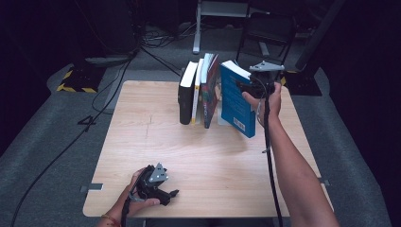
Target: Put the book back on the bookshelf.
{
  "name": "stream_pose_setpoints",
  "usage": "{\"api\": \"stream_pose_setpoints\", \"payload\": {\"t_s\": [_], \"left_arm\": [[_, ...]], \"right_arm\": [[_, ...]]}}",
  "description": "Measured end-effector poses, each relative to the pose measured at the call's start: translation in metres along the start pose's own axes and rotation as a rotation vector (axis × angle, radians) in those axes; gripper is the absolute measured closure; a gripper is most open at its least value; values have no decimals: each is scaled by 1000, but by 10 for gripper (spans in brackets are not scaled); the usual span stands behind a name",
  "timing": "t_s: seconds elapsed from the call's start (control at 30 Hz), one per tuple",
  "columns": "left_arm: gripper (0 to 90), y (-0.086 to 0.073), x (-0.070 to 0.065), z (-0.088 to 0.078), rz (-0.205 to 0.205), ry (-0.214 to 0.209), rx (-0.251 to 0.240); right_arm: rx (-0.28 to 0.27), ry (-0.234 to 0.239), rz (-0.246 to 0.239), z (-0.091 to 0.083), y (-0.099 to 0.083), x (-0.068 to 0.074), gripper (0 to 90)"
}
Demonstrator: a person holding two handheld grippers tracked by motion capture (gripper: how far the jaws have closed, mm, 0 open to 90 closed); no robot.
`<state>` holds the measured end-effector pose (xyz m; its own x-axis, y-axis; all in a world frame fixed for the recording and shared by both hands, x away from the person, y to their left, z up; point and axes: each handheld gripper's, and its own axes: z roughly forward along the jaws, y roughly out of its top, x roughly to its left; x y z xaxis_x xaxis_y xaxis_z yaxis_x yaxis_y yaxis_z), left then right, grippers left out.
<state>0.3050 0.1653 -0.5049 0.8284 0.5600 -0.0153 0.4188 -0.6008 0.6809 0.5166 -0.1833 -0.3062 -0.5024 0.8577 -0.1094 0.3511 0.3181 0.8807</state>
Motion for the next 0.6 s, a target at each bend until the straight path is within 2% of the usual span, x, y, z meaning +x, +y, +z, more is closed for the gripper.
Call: {"api": "stream_pose_setpoints", "payload": {"t_s": [0.13, 0.33, 0.6], "left_arm": [[104, 0, 0, 0, 0, 0, 0], [103, 0, 0, 0, -1, 1, -2], [101, 0, 0, 1, -1, -1, -2]], "right_arm": [[-3, 13, 11, -5, -6, -2, 598], [7, 27, -11, -17, -16, -2, 594], [23, 63, -11, -38, -40, -6, 590]]}}
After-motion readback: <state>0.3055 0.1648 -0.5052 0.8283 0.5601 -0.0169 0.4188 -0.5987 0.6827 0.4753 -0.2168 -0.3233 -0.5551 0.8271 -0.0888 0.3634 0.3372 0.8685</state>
